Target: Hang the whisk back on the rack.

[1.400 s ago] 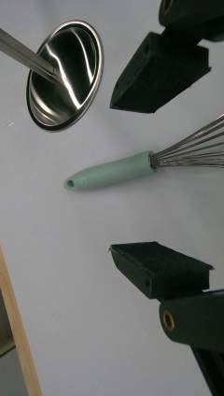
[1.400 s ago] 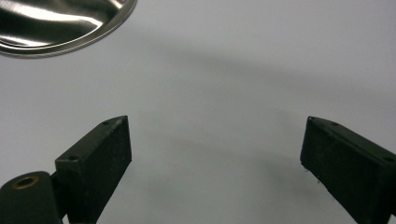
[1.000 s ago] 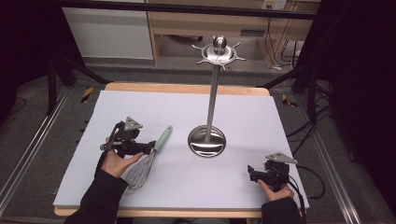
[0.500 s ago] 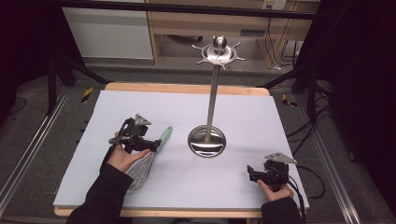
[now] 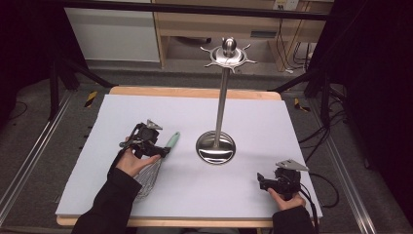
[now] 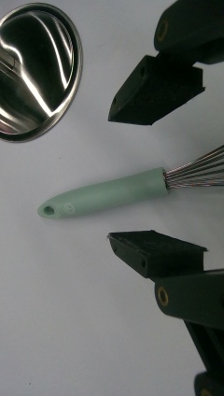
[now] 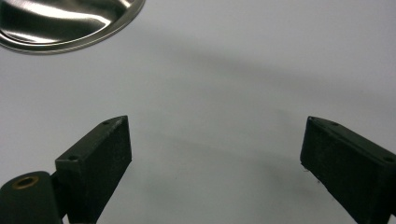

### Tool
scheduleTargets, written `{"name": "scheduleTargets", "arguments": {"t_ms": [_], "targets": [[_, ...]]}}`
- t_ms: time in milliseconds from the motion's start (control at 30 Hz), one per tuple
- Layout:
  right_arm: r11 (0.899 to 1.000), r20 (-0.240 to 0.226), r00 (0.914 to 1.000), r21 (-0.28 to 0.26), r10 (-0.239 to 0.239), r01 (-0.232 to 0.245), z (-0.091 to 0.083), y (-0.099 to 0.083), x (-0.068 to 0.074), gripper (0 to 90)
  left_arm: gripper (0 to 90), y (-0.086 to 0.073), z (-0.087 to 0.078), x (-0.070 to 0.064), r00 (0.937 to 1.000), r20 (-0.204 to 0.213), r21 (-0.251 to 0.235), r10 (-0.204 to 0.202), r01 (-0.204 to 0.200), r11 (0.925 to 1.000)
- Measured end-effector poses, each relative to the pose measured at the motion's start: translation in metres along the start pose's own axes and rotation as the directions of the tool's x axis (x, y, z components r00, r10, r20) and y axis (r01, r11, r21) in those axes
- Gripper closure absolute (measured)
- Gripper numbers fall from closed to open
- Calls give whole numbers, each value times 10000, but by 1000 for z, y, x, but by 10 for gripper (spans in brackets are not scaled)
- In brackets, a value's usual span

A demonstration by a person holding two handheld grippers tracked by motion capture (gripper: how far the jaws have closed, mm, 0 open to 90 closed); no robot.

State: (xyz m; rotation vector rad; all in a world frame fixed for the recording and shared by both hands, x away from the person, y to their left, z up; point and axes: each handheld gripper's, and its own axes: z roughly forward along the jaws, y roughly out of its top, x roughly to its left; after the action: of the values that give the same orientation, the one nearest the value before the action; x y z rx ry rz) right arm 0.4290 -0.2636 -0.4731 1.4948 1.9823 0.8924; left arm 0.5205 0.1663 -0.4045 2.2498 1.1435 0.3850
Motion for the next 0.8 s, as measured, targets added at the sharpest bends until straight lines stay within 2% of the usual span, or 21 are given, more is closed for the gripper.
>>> {"name": "scheduleTargets", "arguments": {"t_ms": [333,567,633,800], "targets": [[10000,15,10000,27,5,-5,1,0,0,92,383,1,12,0,10000,-20,768,85,-83,9970],[10000,-11,10000,31,-43,43,1,0,0,93,418,0,21,2,9995,-152,1400,262,-238,9899],[10000,35,10000,71,-37,37,2,0,1,93,421,0,23,3,9997,-54,1580,248,-236,9872],[10000,7,10000,67,-29,29,2,0,1,93,453,1,29,4,9999,18,1706,171,-172,9852]]}}
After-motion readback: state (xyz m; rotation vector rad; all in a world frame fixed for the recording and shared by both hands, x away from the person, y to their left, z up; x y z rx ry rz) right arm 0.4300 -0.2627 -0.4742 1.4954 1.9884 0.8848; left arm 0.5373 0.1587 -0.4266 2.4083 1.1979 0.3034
